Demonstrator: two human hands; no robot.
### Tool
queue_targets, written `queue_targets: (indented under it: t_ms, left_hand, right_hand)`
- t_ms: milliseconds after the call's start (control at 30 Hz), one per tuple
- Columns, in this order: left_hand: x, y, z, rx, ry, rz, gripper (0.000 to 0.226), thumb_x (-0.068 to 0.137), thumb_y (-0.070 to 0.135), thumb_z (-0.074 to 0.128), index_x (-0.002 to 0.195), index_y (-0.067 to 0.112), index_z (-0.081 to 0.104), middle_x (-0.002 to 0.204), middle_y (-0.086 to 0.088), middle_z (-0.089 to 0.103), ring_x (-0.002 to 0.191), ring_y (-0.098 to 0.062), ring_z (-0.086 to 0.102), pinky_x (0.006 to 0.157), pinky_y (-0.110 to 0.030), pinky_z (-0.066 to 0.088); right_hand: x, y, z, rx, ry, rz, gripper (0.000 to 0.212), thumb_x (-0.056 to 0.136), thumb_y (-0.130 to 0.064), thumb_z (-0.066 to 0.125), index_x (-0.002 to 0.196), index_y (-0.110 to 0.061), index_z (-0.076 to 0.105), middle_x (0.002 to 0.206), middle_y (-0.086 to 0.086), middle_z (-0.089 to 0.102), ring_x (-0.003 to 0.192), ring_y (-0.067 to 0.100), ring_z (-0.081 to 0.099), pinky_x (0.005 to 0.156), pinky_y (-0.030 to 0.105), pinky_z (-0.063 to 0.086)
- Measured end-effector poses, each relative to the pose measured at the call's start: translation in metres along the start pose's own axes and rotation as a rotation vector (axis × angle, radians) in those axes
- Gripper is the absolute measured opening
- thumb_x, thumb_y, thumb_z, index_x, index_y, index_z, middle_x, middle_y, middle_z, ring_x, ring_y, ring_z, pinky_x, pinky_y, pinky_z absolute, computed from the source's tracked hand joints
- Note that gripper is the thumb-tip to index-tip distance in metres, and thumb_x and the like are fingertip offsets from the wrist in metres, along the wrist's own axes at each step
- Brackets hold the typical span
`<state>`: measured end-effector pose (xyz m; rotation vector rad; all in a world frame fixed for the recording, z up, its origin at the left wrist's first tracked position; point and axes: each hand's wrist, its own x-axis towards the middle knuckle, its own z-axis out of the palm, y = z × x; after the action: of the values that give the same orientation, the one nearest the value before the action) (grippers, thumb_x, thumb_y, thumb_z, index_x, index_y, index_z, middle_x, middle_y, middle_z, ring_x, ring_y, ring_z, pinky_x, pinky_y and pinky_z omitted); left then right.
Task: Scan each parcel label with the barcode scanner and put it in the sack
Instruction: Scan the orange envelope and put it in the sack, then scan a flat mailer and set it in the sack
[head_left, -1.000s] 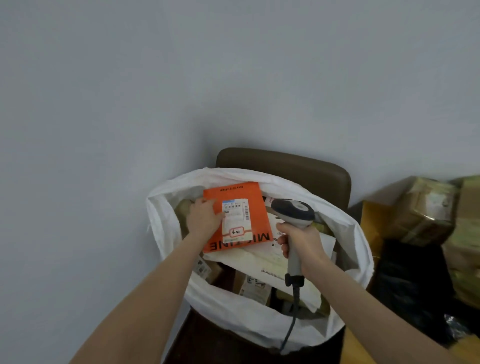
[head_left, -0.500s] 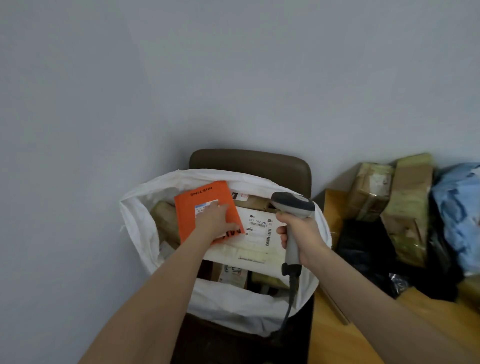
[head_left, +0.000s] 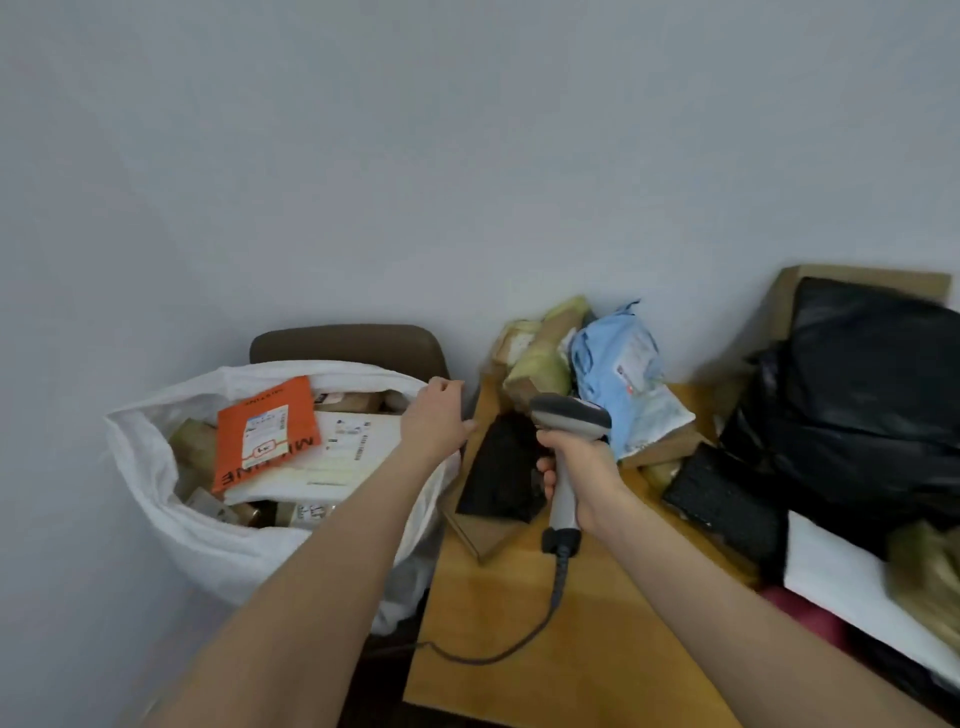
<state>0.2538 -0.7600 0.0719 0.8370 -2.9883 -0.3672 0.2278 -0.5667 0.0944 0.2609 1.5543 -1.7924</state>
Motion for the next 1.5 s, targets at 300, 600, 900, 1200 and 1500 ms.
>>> queue_targets:
  t_ms: [300, 600, 900, 1200, 1500]
  left_hand:
    - [-0.012, 0.155, 0.034, -0.235, -0.054, 0.041, 0.063, 0.085, 0.042, 0.066, 0.137, 0.014, 0.043, 0.135, -0.008, 0.048, 0.121, -0.024, 0.048, 0.095, -0.037, 0.045]
    - [0.077, 0.183, 0.063, -0.652, -0.035, -0.093, 0.119, 0.061, 0.053, 0.083, 0.151, 0.013, 0.018, 0.153, -0.01, 0.032, 0.137, -0.028, 0.036, 0.108, -0.048, 0.038]
    - [0.127, 0.196, 0.086, -0.451, -0.065, -0.161, 0.036, 0.083, 0.03, 0.066, 0.111, 0.007, 0.062, 0.107, -0.01, 0.065, 0.098, -0.029, 0.062, 0.073, -0.032, 0.048]
    - [0.073, 0.185, 0.015, -1.361, -0.294, -0.158, 0.026, 0.093, 0.003, 0.058, 0.118, 0.0, 0.057, 0.103, -0.007, 0.065, 0.087, -0.021, 0.063, 0.066, -0.024, 0.056]
    - [-0.009, 0.157, 0.001, -1.306, -0.677, 0.082, 0.044, 0.079, 0.009, 0.073, 0.12, 0.013, 0.059, 0.119, -0.01, 0.066, 0.108, -0.028, 0.063, 0.09, -0.044, 0.053]
  right_hand:
    - [-0.025, -0.041, -0.148, 0.085, 0.24, -0.132, 0.011, 0.085, -0.008, 0.066, 0.076, -0.003, 0.06, 0.048, 0.005, 0.053, 0.041, 0.014, 0.044, 0.041, 0.024, 0.037]
    - [0.005, -0.053, -0.189, 0.242, 0.317, -0.128, 0.014, 0.088, -0.01, 0.065, 0.076, -0.006, 0.06, 0.049, 0.004, 0.053, 0.041, 0.013, 0.044, 0.045, 0.025, 0.039]
    - [0.034, -0.045, -0.196, 0.247, 0.34, -0.084, 0.012, 0.088, -0.009, 0.066, 0.077, -0.007, 0.06, 0.052, 0.005, 0.054, 0.041, 0.013, 0.044, 0.043, 0.025, 0.039]
    - [0.017, -0.071, -0.197, 0.45, 0.323, -0.192, 0.022, 0.082, -0.007, 0.075, 0.098, -0.006, 0.062, 0.085, 0.01, 0.066, 0.069, 0.019, 0.065, 0.065, 0.028, 0.053]
    - [-0.004, -0.065, -0.186, 0.276, 0.253, -0.122, 0.013, 0.08, 0.003, 0.073, 0.079, 0.0, 0.061, 0.059, 0.011, 0.059, 0.049, 0.019, 0.054, 0.049, 0.028, 0.05]
